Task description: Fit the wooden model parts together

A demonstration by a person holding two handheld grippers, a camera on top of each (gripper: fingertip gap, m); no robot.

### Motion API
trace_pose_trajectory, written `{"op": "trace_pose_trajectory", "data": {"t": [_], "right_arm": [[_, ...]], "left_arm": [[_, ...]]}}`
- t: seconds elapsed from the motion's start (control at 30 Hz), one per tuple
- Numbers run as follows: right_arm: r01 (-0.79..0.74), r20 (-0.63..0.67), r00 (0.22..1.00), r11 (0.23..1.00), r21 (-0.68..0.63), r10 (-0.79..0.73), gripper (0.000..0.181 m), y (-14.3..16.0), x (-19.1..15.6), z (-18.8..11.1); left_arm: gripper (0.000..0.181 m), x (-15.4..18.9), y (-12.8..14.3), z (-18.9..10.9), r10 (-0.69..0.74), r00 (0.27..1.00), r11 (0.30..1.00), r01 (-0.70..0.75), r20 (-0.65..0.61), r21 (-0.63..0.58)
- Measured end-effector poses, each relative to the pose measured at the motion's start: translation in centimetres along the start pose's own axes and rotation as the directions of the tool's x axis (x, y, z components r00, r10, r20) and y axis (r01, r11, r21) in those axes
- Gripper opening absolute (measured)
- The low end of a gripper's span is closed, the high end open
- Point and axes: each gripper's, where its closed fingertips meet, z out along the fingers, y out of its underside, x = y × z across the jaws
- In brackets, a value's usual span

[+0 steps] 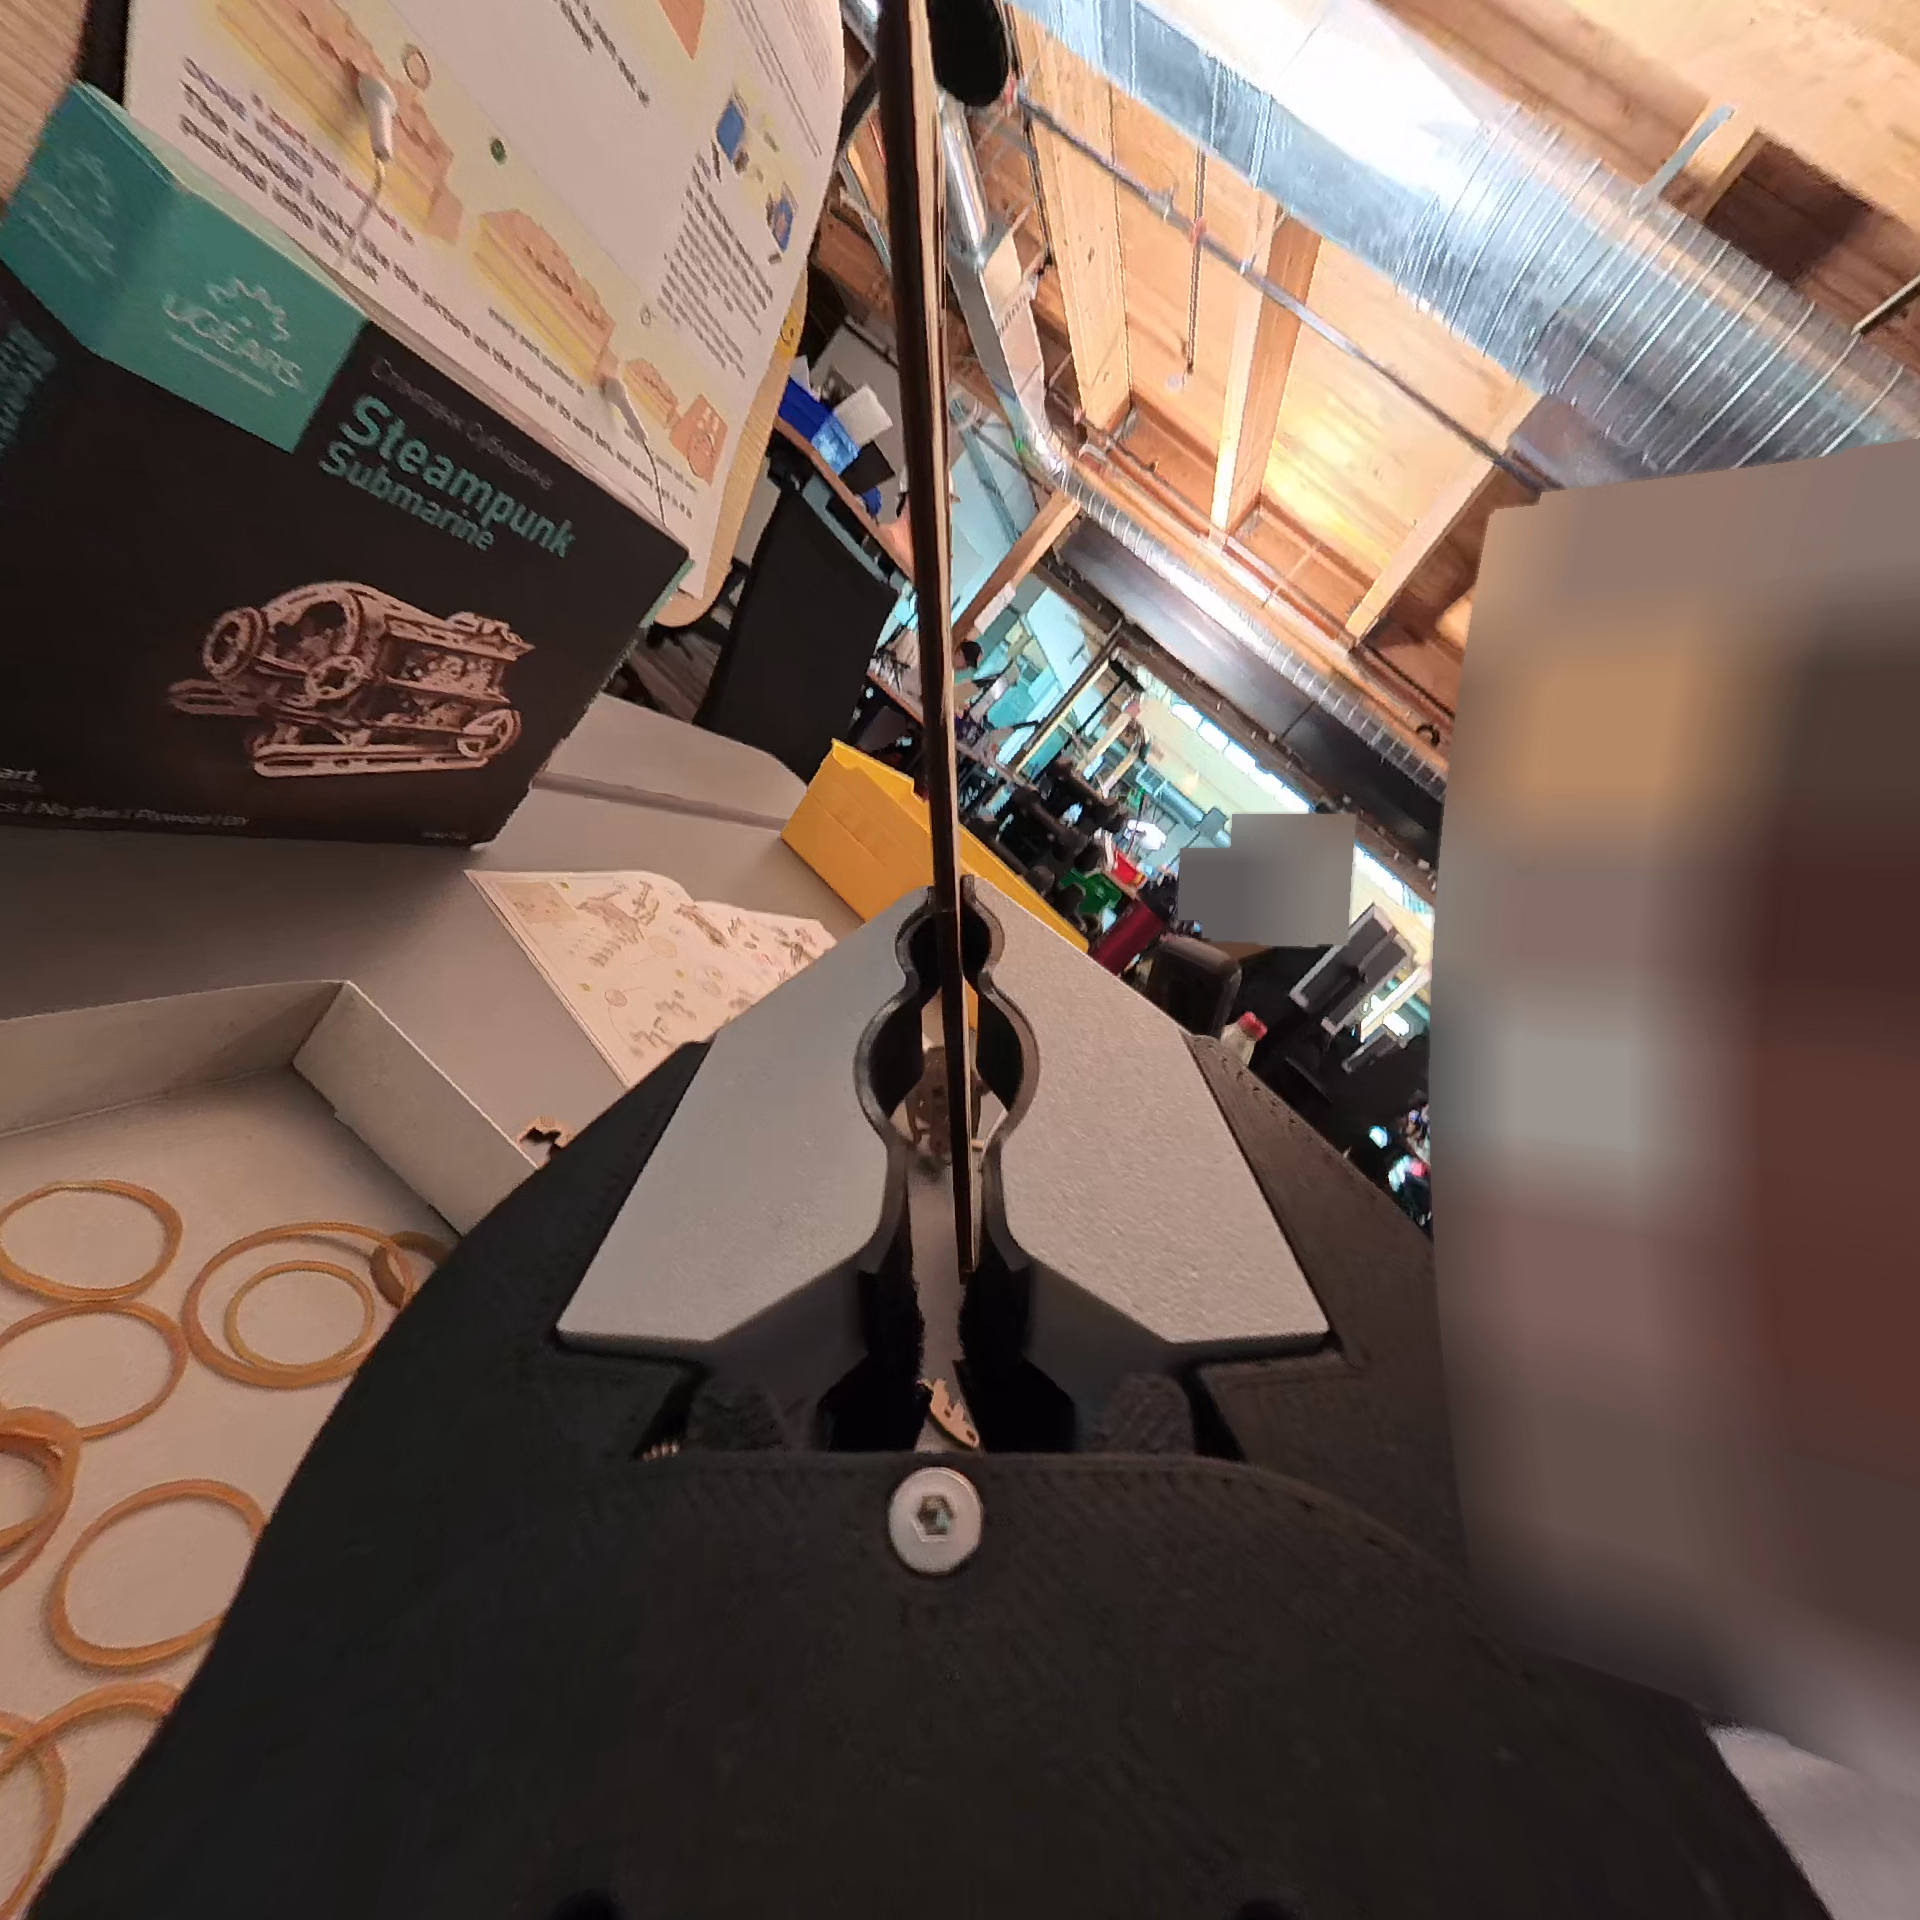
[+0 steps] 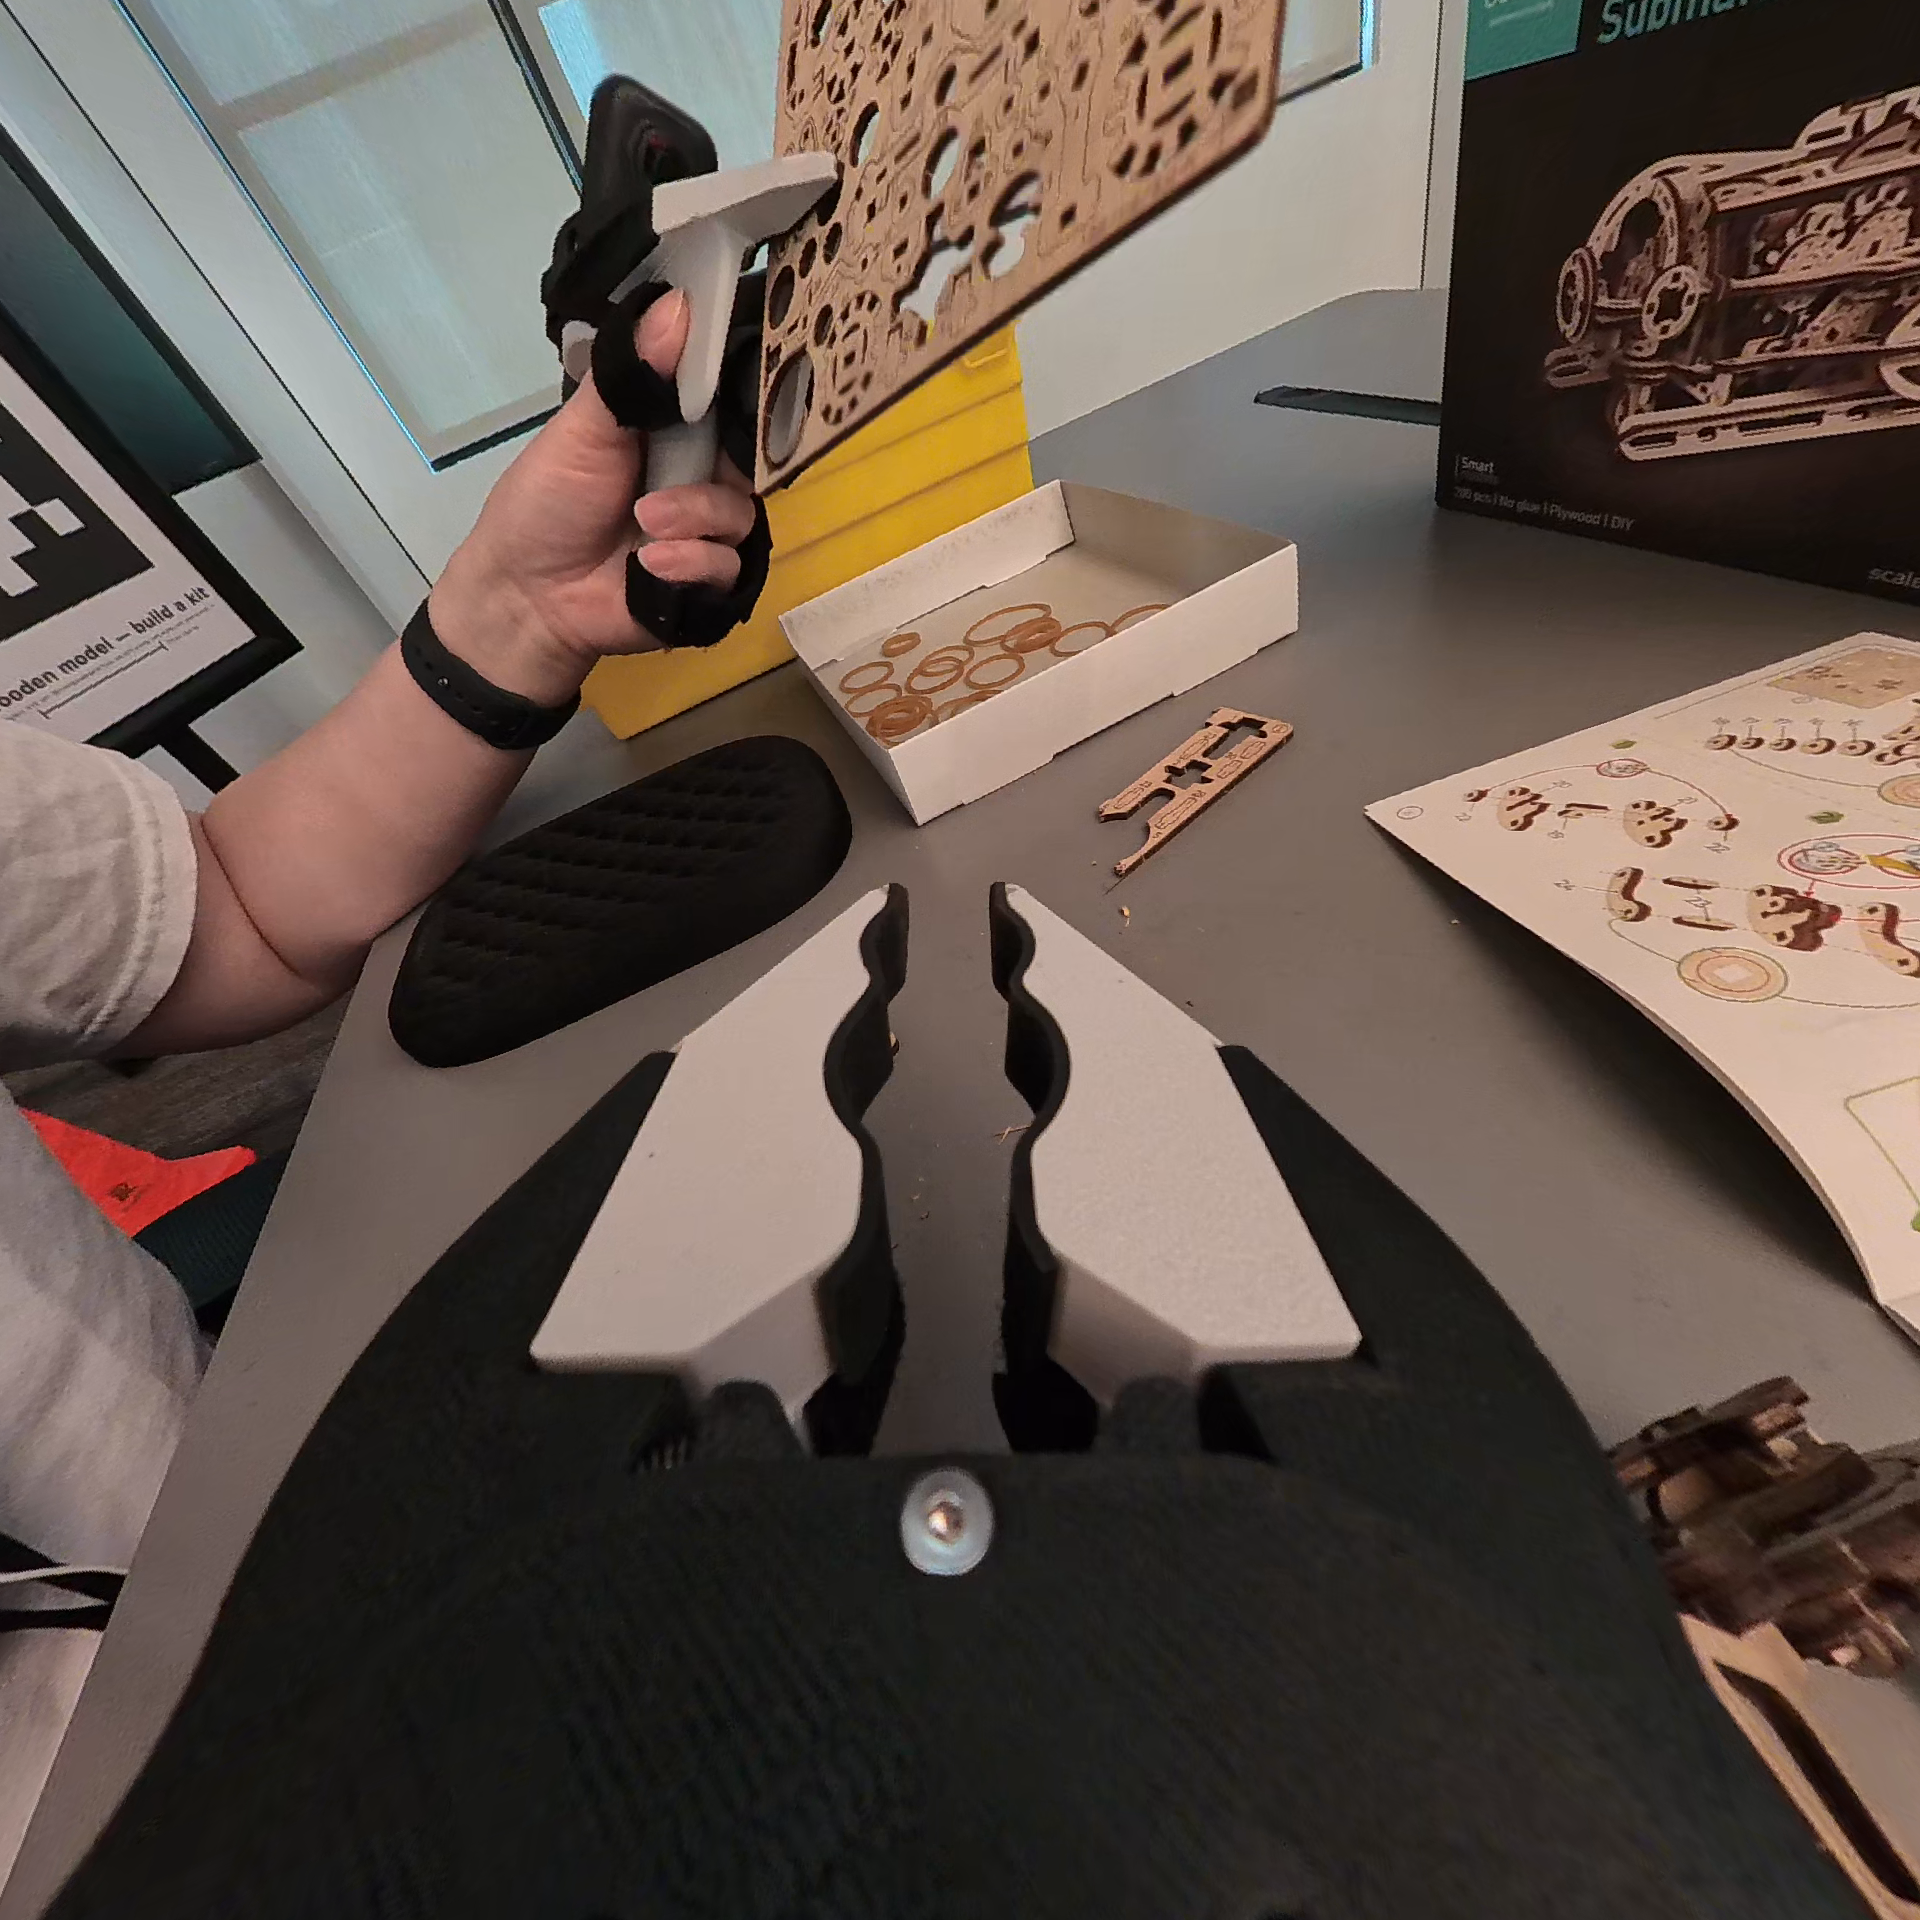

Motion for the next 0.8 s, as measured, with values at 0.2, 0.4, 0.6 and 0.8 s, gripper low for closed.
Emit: {"op": "trace_pose_trajectory", "data": {"t": [0.2, 0.4, 0.6, 0.8], "right_arm": [[0.003, -0.007, 1.000, 1.000, 0.015, -0.003, 0.013, -0.2, 0.1, -0.1], [0.016, -0.014, 1.000, 0.998, 0.056, -0.015, 0.013, -0.7, 0.0, -0.3], [0.069, -0.058, 0.997, 0.984, 0.163, -0.060, 0.021, -2.4, 0.2, -1.2], [0.064, -0.104, 0.994, 0.953, 0.297, -0.034, 0.033, -4.6, 1.0, -2.9]], "left_arm": [[0.000, 0.2, 1.8, 0.9, 0.060, 0.998, 0.993, -0.058, 0.008, -0.105], [0.000, 0.5, 2.7, 1.2, 0.126, 0.992, 0.979, -0.121, 0.020, -0.164], [0.001, 0.8, 4.6, 1.9, 0.081, 0.997, 0.965, -0.083, -0.017, -0.247], [0.000, 0.9, 7.0, 2.7, 0.037, 0.998, 0.940, -0.051, -0.048, -0.338]]}}
